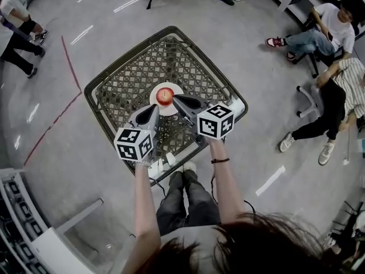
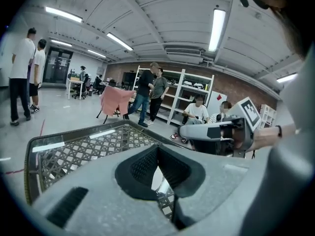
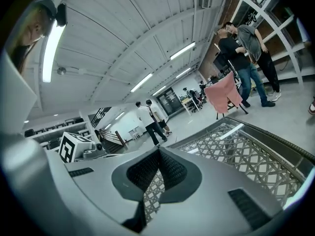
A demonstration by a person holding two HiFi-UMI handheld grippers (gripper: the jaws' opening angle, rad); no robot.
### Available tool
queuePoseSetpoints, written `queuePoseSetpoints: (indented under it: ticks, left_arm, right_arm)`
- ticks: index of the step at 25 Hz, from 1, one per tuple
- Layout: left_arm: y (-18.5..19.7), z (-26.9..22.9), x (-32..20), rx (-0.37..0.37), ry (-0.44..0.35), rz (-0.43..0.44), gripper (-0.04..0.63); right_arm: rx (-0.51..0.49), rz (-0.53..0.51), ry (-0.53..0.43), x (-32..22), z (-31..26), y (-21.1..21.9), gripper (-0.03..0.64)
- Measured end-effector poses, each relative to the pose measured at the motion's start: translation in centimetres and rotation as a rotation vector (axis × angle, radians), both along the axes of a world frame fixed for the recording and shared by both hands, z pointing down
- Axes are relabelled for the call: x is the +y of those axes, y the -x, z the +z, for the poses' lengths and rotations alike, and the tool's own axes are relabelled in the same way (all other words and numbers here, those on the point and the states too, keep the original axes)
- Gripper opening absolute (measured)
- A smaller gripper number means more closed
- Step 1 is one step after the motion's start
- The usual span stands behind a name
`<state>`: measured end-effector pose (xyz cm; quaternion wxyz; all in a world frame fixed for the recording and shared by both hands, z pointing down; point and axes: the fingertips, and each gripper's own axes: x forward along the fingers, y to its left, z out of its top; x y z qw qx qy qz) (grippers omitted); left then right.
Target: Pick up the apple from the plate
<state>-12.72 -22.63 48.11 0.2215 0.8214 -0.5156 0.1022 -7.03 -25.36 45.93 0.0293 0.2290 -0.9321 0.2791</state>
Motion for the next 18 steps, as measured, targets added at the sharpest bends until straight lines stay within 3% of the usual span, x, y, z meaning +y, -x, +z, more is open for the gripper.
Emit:
queuePoseSetpoints:
  ticks: [18]
  left_arm:
    - [0.1, 7.2, -2.4, -0.064, 0.070, 0.041, 0.012]
  right_arm:
    - [0.024, 0.001, 0.067, -1.7, 7.0, 0.5, 0.009]
